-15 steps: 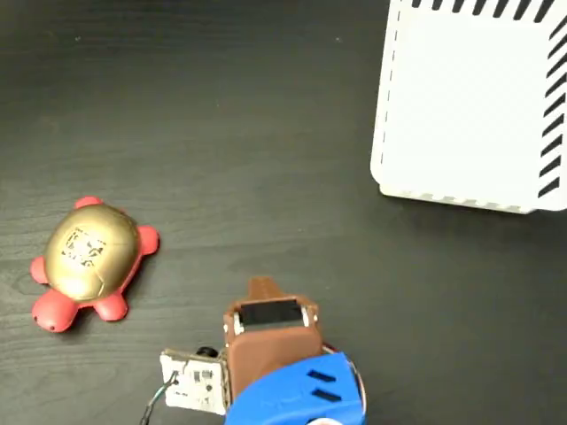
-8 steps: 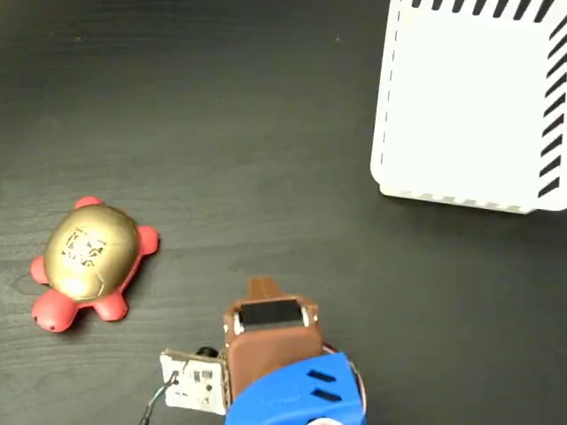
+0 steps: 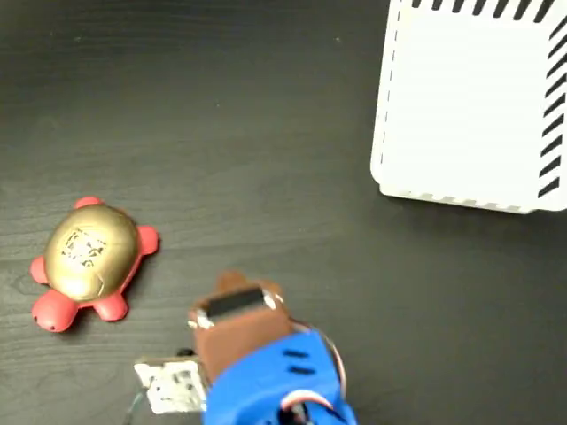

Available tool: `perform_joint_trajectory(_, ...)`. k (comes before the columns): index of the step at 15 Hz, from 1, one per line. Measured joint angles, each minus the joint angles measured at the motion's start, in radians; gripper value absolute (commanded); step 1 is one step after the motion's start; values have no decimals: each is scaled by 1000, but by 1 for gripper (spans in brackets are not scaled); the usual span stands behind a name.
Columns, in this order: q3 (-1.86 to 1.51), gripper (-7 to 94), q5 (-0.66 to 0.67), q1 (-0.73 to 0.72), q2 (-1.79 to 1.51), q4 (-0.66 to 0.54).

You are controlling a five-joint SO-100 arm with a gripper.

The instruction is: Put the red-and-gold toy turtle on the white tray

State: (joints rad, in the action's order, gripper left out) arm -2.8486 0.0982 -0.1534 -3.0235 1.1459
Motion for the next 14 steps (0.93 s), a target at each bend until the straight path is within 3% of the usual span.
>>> perform_joint_trajectory(4, 354, 0, 126, -52, 341, 60)
perform_joint_trajectory(10, 827, 0, 299, -236, 681, 391)
perform_joint_trajectory(11, 885, 3, 321, -270, 742, 449)
perform_joint_trajectory(12, 923, 17, 341, -299, 790, 479)
perform_joint_trajectory(14, 986, 32, 371, -310, 890, 492)
